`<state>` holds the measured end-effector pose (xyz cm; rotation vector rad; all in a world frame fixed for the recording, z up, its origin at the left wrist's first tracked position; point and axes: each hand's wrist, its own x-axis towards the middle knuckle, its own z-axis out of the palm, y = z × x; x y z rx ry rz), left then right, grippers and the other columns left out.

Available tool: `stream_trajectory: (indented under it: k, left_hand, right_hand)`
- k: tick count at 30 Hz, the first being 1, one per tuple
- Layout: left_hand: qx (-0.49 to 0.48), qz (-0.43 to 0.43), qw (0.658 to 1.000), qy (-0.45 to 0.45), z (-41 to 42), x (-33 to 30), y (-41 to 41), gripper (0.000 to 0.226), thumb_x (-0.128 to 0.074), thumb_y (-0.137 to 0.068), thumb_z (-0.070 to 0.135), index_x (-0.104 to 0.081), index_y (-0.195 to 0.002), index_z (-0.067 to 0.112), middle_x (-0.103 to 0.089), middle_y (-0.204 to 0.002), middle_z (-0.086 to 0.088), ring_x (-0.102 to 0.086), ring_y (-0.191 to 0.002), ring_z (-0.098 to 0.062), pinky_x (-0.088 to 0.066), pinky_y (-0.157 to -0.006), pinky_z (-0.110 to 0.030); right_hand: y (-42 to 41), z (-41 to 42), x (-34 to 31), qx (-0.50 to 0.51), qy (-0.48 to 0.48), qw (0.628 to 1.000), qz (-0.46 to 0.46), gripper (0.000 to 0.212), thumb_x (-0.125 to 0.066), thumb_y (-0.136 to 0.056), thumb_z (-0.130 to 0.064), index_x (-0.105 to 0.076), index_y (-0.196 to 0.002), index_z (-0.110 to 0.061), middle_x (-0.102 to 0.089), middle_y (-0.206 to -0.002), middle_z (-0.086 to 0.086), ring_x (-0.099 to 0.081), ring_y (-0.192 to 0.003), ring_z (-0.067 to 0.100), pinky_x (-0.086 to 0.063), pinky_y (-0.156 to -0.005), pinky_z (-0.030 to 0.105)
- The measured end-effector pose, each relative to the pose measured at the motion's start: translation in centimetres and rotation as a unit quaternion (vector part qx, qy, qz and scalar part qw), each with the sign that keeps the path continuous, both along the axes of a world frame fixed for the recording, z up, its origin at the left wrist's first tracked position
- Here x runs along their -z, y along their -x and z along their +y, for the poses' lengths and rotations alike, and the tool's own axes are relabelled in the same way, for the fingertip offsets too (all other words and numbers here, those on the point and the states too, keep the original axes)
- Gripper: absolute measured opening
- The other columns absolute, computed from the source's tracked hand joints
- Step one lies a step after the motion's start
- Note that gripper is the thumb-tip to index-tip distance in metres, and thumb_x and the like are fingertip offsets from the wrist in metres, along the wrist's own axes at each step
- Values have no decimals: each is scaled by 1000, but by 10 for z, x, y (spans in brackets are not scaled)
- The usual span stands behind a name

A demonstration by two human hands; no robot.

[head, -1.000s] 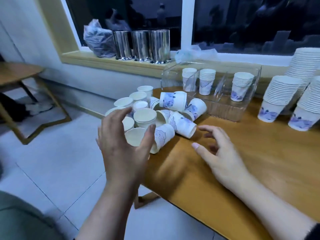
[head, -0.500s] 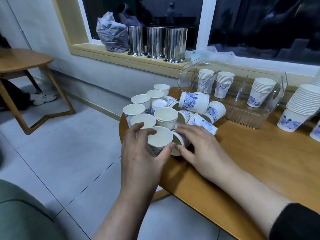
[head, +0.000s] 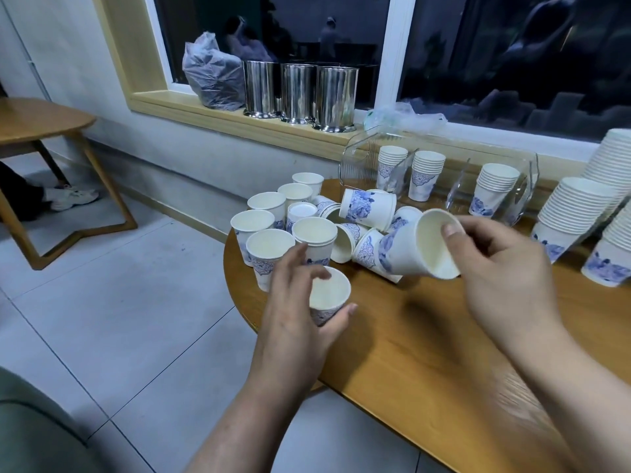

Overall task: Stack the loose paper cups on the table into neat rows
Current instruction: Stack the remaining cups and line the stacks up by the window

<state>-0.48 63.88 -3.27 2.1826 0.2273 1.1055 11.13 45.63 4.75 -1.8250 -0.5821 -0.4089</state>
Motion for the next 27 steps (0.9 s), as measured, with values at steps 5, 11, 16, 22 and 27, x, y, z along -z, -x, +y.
stream_trajectory:
  k: [5, 11, 16, 22, 27]
  left_hand:
    - [39, 65, 987, 140, -15, 3, -4, 111, -91, -69, 33, -14, -140, 68, -47, -145, 21, -45, -135, 1, -42, -112, -29]
    - [66, 75, 988, 117, -22, 2, -12, 128, -91, -66, 35, 6, -140, 74, -53, -143, 22, -48, -135, -4, -44, -111, -35]
    - [57, 67, 990, 113, -23, 2, -17, 119, -90, -66, 40, -4, -144, 65, -44, -152, 22, -40, -141, -2, -38, -115, -34]
    - [46, 52, 985, 156, -17, 7, -24, 106, -87, -67, 39, -20, -147, 55, -46, -139, 30, -43, -137, 1, -39, -113, -28]
    - [36, 55, 986, 153, -16, 10, -28, 104, -90, -68, 30, -28, -149, 48, -49, -141, 25, -45, -134, 1, -41, -110, -28]
  right_hand:
    - [3, -1, -23, -90, -69, 982, 148, 15, -65, -92, -23, -78, -87, -18, -74, -84, 12, -71, -76, 35, -59, -71, 50]
    - [10, 15, -27, -160, 53, 968, 185, 20, -63, -95, -14, -75, -84, -2, -66, -75, 27, -60, -58, 27, -55, -52, 29]
    - [-17, 28, -8, -30, 210, 977, 37, 40, -54, -99, -36, -70, -88, -1, -61, -78, 22, -56, -70, 30, -40, -63, 36]
    - [-50, 44, 41, -21, 382, 924, -5, 54, -72, -85, -37, -55, -132, -17, -57, -126, 8, -55, -117, 27, -39, -97, 31]
    - [-54, 62, 46, -25, 433, 900, -53, 72, -70, -82, -35, -36, -144, -24, -55, -127, 9, -54, -119, 33, -46, -96, 45]
